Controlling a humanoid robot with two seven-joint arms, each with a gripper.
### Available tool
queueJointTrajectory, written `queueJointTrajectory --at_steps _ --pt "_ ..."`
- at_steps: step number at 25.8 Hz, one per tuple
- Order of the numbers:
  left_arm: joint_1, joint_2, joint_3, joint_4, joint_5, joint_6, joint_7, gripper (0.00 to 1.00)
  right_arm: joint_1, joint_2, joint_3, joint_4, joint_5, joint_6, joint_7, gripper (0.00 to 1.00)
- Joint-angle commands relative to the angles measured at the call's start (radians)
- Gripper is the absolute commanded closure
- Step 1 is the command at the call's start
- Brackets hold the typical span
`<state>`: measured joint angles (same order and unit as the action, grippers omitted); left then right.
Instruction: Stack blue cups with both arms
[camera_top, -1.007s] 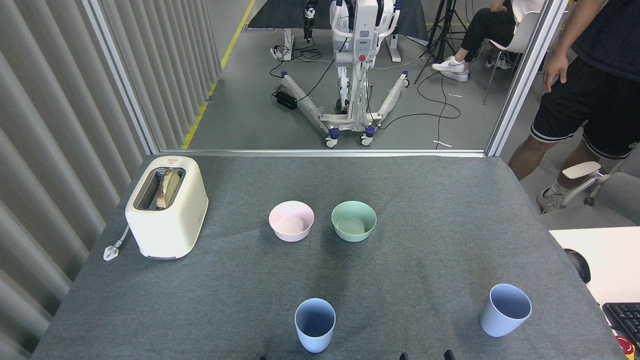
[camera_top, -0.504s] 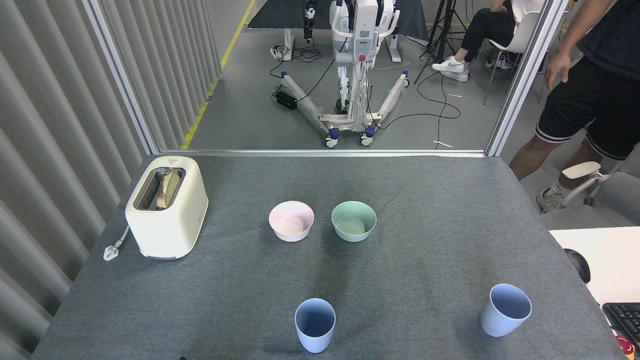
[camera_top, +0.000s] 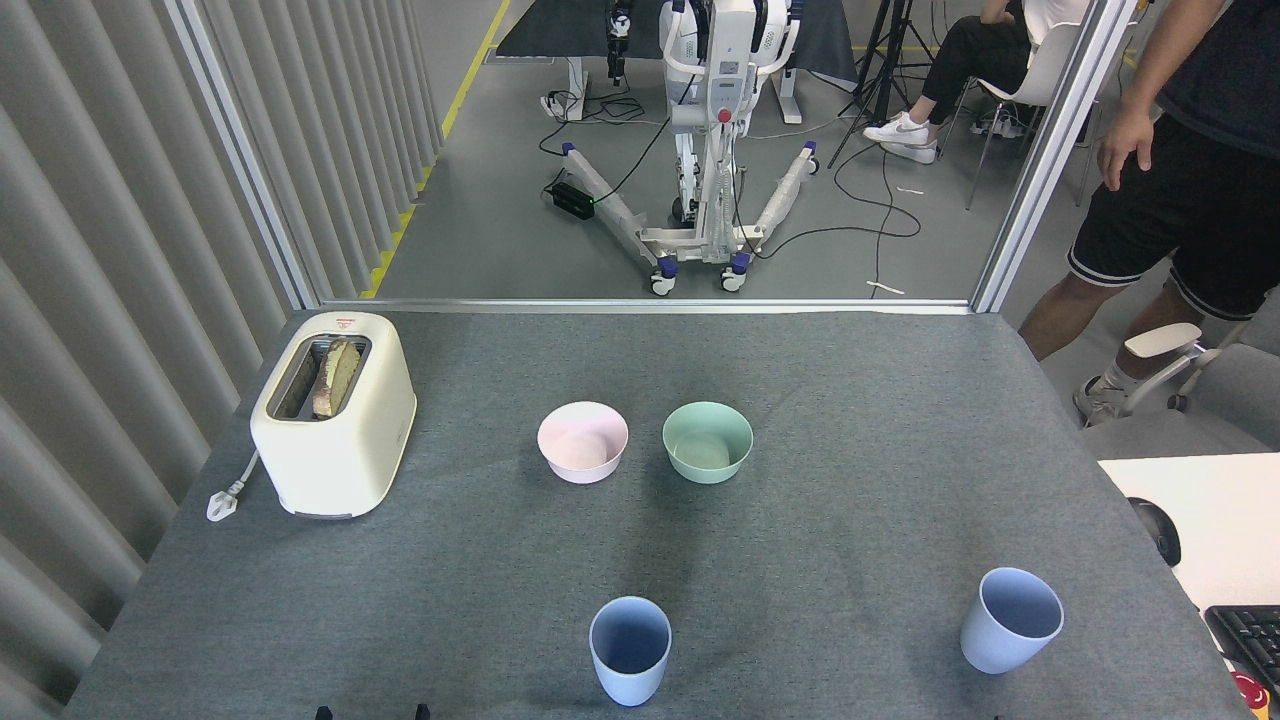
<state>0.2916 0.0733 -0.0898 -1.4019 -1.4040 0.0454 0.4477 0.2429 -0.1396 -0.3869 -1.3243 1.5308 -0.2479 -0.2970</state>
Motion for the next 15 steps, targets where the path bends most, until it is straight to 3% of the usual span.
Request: queueJointTrajectory --at_steps 1,11,15 --pt "-0.002 0.000 0.001 0.000 0.000 -0.002 0.000 0.00 -0.076 -0.023 0.002 0.065 0.022 0.015 0.033 0.00" --pt "0.001 0.000 0.001 0.000 0.000 -0.004 0.002 0.00 -0.191 -0.066 0.091 0.171 0.023 0.019 0.033 0.00" --pt "0.000 0.000 0.001 0.000 0.000 -0.005 0.002 0.00 -0.197 -0.069 0.091 0.177 0.020 0.019 0.033 0.00"
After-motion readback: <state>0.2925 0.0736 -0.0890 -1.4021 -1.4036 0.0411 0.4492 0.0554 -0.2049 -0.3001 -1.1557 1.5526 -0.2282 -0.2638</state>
